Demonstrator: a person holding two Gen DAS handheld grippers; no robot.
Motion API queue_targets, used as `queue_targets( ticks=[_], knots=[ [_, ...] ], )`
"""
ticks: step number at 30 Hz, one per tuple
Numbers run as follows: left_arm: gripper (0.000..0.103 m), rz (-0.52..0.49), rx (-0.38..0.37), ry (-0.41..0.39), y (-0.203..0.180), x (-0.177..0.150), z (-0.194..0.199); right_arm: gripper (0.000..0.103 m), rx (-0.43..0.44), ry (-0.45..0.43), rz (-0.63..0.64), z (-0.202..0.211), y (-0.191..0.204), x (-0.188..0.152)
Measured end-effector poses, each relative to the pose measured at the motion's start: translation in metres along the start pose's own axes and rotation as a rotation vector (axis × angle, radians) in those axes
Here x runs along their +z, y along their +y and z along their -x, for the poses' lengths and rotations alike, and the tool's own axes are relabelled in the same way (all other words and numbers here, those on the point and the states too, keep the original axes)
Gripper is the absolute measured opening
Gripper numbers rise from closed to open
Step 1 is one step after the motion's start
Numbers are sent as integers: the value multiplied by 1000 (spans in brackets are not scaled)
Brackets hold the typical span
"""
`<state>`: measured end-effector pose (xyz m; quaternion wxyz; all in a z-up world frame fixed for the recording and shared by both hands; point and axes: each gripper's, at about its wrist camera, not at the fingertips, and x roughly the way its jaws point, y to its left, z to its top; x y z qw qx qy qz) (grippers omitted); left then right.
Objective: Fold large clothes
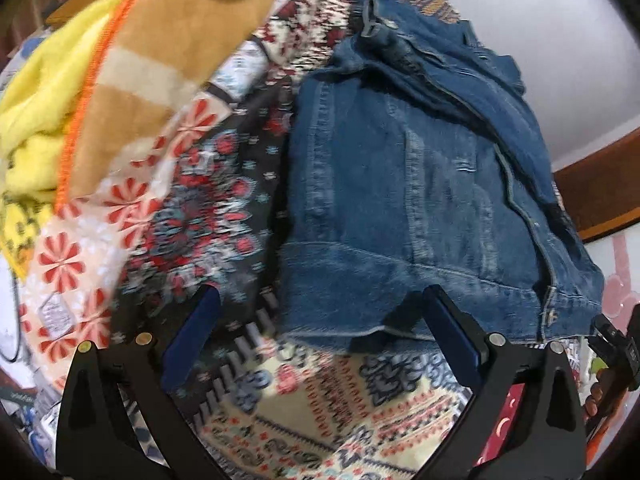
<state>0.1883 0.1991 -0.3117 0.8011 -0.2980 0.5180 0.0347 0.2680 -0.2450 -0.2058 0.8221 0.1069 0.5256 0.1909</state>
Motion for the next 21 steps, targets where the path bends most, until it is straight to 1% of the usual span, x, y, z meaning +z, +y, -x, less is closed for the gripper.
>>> queue_targets(
  ticks=[1, 2, 3, 4, 5, 6, 7, 8, 9, 10, 11, 12, 13, 15, 17, 18, 21],
  knots=[
    [100, 6, -23, 3, -1, 0, -3, 82, 24, -4, 3, -1, 2, 1],
    [93, 13, -51, 7, -2, 1, -5, 72, 40, -5, 4, -2, 4, 2],
    [83, 17, -90, 15, -3, 0, -8, 62, 56, 1, 3, -5, 5, 3],
    [80, 18, -110, 24, -5, 0, -11, 58, 70, 7, -1, -8, 7, 4],
    [78, 12, -96, 25, -7, 0, -12, 54, 72, 8, -5, -9, 7, 4],
    [72, 3, -87, 21, -8, 1, -13, 49, 66, -3, -4, -9, 8, 4],
    [69, -12, -77, 14, -10, 1, -12, 46, 61, -20, 4, -8, 9, 3],
    [62, -24, -67, 6, -11, 0, -10, 41, 62, -31, 14, -6, 11, 3],
    [52, -33, -63, -2, -12, 1, -8, 35, 69, -56, 15, -3, 12, 3],
    [47, -50, -50, -13, -13, 1, -5, 32, 71, -81, 16, 0, 13, 2],
    [39, -69, -31, -23, -15, 1, -2, 27, 68, -91, 23, 1, 14, 3],
    [34, -76, -30, -26, -14, 2, 1, 21, 62, -98, 36, 1, 16, 3],
    [32, -82, -33, -35, -14, 2, 3, 19, 64, -104, 49, 1, 18, 5],
    [20, -100, -38, -62, -19, 4, 12, 15, 64, -115, 75, 3, 24, 7],
    [17, -129, -39, -105, -29, 10, 25, 13, 68, -124, 101, 5, 28, 12],
    [13, -140, -39, -124, -33, 11, 31, 13, 75, -127, 116, 8, 31, 16],
    [13, -189, -49, -192, -51, 27, 52, 12, 83, -170, 154, 19, 40, 33]
  ],
)
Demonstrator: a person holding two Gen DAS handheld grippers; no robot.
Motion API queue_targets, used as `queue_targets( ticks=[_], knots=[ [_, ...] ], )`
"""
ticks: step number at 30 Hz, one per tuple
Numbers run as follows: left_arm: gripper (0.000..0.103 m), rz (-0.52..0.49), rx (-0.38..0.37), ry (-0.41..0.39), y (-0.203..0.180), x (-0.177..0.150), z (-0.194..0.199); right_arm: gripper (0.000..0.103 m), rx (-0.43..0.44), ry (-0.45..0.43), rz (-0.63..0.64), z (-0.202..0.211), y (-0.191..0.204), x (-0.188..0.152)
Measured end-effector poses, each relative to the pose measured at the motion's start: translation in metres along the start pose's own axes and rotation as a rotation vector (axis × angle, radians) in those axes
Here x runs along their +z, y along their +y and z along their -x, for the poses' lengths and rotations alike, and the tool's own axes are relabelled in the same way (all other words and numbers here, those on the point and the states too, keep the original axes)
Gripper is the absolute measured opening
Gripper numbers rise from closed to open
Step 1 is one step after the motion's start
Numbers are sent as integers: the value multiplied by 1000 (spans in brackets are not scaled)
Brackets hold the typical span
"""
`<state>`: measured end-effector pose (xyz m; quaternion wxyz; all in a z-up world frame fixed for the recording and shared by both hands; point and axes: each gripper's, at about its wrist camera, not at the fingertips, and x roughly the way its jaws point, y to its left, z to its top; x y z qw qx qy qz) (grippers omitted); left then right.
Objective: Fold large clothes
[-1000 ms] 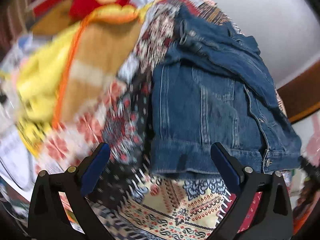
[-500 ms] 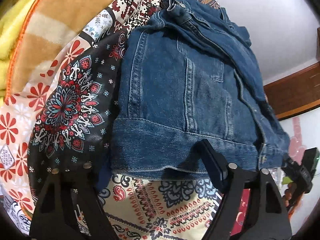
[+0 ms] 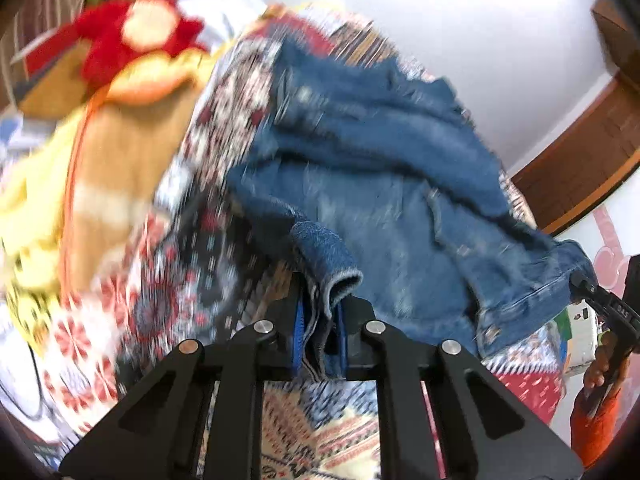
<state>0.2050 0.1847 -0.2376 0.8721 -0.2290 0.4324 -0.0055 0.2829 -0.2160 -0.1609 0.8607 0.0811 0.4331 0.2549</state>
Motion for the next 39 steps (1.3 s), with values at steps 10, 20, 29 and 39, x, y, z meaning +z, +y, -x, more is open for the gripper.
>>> queue_targets(
  ticks=[10, 20, 29, 39],
  knots=[
    [9, -131, -45, -186, -46, 95, 37, 10, -16, -143, 41, 6, 6, 80],
    [8, -220, 39, -261, -71, 182, 5, 10, -47, -191, 25, -35, -9, 180],
    [0, -169, 88, -274, -57, 260, -66, 10, -126, -129, -10, -125, -44, 247],
    [9, -181, 157, -52, -23, 254, -161, 10, -159, 74, -132, -238, -122, 250]
  ],
)
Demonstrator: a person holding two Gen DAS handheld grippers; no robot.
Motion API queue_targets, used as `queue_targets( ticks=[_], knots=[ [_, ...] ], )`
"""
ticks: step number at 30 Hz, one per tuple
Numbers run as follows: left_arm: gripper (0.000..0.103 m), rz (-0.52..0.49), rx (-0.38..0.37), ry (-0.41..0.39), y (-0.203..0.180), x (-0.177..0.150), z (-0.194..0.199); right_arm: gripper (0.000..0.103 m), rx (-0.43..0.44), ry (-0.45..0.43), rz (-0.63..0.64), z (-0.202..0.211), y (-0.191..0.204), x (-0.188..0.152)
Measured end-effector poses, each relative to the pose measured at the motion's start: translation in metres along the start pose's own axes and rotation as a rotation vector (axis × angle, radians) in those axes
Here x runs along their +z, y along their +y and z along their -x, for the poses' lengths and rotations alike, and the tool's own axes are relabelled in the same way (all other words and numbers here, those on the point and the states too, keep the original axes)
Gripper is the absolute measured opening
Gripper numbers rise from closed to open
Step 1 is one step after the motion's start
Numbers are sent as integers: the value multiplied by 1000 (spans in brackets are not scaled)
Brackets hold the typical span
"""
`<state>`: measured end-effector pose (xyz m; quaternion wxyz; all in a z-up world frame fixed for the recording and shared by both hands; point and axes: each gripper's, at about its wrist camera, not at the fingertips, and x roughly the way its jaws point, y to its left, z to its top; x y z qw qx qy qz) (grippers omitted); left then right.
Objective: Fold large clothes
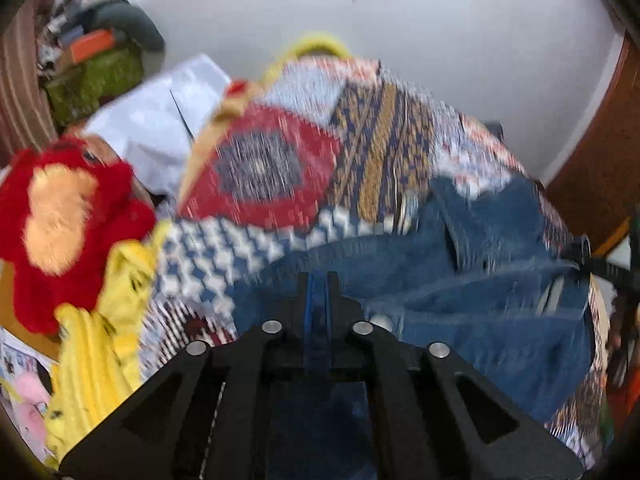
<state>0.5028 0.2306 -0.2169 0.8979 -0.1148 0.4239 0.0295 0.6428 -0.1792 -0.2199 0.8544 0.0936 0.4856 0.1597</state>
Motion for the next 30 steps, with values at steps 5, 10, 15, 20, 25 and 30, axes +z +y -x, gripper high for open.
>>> queue_targets(
  ticks=[5, 10, 15, 20, 25, 30],
  knots=[
    [54, -66, 42, 108, 0, -37, -25, 10, 97, 30, -54, 8, -19, 9],
    [59, -131, 101, 155, -4, -59, -45, 11, 7, -31, 0, 47, -19, 17],
    [63, -125, 139, 160, -7, -62, -49, 11, -230, -167, 45, 105, -35, 22],
    [63, -77, 86, 180, -1, -59, -47, 11, -132, -34, 114, 111, -34, -1],
    [17, -92, 126, 139, -3, -57, -36, 11, -51, 61, 242, 81, -4, -38],
    [2, -119, 129, 58, -5, -36, -9, 11, 68, 137, 309, 45, 32, -60]
  ],
)
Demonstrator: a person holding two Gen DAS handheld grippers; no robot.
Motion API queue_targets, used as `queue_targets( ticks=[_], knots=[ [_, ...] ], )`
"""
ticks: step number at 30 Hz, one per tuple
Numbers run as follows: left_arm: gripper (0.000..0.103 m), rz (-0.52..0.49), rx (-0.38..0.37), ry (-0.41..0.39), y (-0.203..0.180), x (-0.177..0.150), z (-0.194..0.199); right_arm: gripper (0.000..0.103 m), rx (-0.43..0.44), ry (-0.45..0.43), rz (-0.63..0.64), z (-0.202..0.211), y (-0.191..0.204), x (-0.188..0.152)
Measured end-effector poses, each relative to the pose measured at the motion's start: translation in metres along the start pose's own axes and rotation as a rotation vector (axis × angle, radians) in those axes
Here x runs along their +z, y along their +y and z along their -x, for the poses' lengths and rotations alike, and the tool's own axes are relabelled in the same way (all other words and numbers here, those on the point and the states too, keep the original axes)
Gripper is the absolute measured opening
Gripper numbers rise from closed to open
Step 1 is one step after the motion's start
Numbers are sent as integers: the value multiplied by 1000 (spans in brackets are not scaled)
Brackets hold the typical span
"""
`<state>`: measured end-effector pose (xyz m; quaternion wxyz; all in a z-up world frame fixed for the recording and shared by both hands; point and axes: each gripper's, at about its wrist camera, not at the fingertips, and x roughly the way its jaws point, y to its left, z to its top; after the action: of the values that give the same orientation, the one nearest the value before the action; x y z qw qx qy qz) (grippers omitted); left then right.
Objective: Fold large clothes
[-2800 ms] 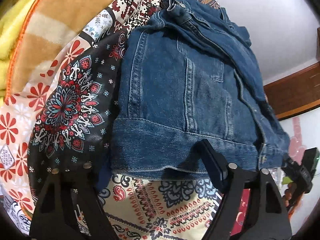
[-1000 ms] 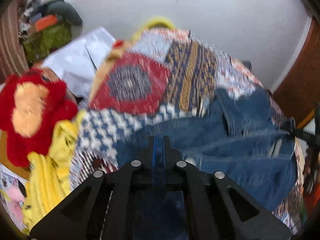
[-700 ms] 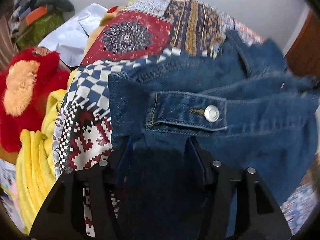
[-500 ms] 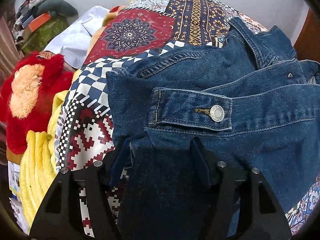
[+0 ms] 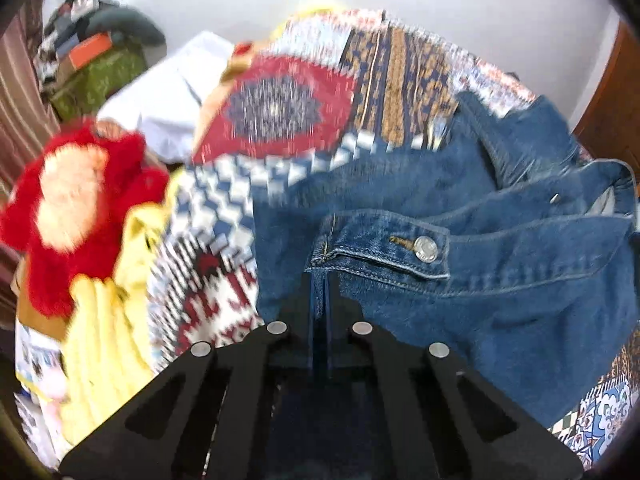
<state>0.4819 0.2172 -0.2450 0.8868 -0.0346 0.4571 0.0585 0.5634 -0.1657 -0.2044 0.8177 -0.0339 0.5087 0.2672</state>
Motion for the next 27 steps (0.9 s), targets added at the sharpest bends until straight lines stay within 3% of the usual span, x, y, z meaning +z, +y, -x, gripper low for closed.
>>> queue_targets(
  ticks=[3, 8, 13, 16, 17, 18, 19, 25, 27],
  knots=[
    [0, -11, 22, -52, -1, 14, 15, 11, 35, 8, 34, -22, 22, 10],
    [0, 19, 118, -183, 16, 47, 41, 11, -4, -70, 34, -41, 40, 44],
    [0, 63, 68, -101, 38, 53, 24, 11, -102, -147, -20, -55, 35, 77],
    [14, 54, 6, -49, 38, 38, 14, 10, -147, -141, 9, -59, 43, 76],
    [33, 48, -7, -34, 36, 33, 11, 11, -163, -143, 33, -57, 48, 74],
    [58, 36, -26, -8, 31, 26, 7, 11, -179, -144, 60, -54, 52, 71],
    [67, 24, -40, 9, 27, 22, 3, 11, -197, -140, 92, -50, 58, 66],
    [70, -37, -134, 130, -2, 1, -28, 11, -291, -102, 194, -30, 55, 38],
    [73, -47, -132, 150, -10, -1, -39, 11, -304, -76, 190, -24, 47, 28]
  ],
)
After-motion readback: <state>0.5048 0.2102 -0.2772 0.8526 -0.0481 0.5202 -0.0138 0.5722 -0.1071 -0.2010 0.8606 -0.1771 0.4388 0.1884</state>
